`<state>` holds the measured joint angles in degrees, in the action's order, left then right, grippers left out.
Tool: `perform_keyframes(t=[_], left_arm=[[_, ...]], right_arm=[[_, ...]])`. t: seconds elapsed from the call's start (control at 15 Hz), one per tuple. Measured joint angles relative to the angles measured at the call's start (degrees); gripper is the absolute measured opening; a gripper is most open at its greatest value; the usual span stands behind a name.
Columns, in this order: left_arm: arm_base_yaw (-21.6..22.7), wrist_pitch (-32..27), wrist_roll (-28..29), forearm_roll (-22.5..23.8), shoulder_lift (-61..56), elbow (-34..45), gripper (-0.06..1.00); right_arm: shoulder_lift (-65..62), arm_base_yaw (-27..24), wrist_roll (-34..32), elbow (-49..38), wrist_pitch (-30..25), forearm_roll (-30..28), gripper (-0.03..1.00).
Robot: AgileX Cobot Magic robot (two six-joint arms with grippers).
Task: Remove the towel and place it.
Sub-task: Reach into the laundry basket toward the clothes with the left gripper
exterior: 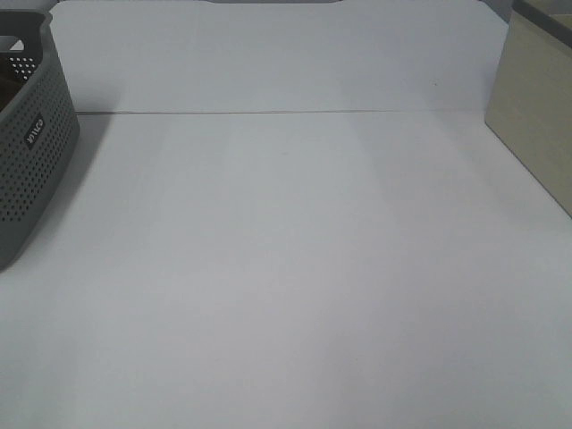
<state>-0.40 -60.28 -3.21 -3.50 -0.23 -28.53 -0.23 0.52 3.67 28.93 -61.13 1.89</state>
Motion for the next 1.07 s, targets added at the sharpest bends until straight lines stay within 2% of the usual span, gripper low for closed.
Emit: perform_keyframes(t=[1.07], left_arm=[[0.0,0.0,0.0,0.0,0.0,0.0,0.91]], right_arm=[[0.0,0.0,0.0,0.0,0.0,0.0,0.99]])
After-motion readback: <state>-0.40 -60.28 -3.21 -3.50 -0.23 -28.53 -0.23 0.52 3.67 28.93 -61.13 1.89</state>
